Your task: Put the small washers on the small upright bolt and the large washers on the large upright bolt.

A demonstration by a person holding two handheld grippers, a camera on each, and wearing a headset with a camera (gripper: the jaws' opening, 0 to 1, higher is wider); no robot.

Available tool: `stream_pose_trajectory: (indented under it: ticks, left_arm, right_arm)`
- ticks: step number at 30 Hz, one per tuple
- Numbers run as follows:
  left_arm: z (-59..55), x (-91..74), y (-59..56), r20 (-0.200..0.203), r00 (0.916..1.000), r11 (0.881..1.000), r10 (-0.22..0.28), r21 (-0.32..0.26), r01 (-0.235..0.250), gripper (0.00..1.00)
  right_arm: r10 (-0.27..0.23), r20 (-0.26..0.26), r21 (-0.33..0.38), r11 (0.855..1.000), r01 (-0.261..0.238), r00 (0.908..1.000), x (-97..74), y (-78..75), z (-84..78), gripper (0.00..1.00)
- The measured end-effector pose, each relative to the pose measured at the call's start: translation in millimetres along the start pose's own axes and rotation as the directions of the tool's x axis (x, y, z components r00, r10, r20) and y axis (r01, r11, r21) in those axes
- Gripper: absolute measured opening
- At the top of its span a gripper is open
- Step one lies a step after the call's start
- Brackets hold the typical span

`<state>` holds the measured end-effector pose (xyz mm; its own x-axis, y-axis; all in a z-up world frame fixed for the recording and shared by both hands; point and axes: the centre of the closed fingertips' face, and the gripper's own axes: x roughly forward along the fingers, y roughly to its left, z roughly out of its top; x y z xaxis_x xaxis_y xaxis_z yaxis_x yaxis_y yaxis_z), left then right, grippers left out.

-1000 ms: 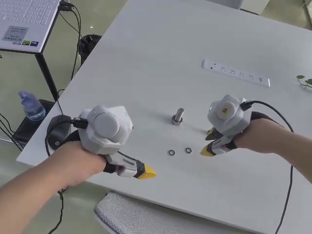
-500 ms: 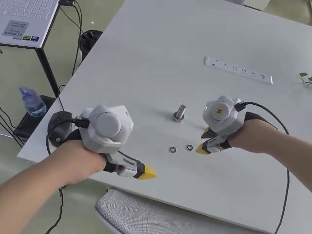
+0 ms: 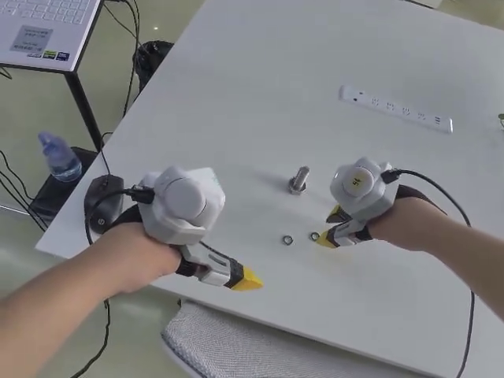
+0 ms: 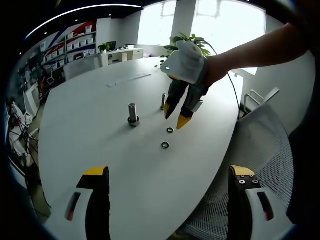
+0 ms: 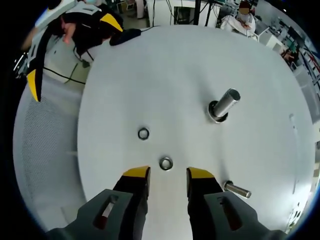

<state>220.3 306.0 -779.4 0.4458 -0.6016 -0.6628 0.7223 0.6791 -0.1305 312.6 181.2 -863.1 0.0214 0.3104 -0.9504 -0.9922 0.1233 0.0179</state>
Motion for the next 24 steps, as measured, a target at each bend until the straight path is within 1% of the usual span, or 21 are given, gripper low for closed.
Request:
stream_pose_trajectory:
  ticks: [5, 8, 10, 13, 18, 24]
  left_arm:
    - [-1.8, 0.8, -3.2, -0.003, 0.9999, 1.0, -0.012, 0.0, 0.012, 0.99]
    - [-2.4, 0.7, -3.2, -0.005, 0.9999, 1.0, -0.014, 0.001, 0.014, 0.99]
    - [-3.3, 0.6, -3.2, -0.008, 0.9998, 1.0, -0.017, 0.0, 0.017, 0.98]
    - [-5.4, -0.6, -3.6, -0.018, 0.9995, 1.0, -0.027, -0.005, 0.027, 0.94]
    - [-5.7, -2.4, -1.2, -0.013, 0.9996, 1.0, -0.024, -0.005, 0.024, 0.92]
    - [-7.2, -4.1, 0.5, -0.019, 0.9997, 1.0, -0.018, 0.007, 0.018, 0.93]
  right_arm:
    - [-0.01, -0.003, 0.002, 1.0, 0.01, 0.9999, 2.7, 0.8, 0.0, 0.3]
    - [-0.016, -0.005, 0.001, 1.0, 0.016, 0.9999, 3.9, 1.4, 0.5, 0.3]
    - [-0.018, -0.004, 0.003, 1.0, 0.018, 0.9998, 6.3, 2.0, 1.1, 0.3]
    - [-0.02, -0.008, 0.0, 1.0, 0.02, 0.9998, 10.1, 3.3, 1.0, 0.3]
    - [-0.028, -0.018, 0.001, 1.0, 0.028, 0.9995, 13.9, 3.8, 0.3, 0.3]
    - [-0.032, -0.024, 0.001, 0.999, 0.032, 0.9992, 15.7, 3.3, -0.6, 0.29]
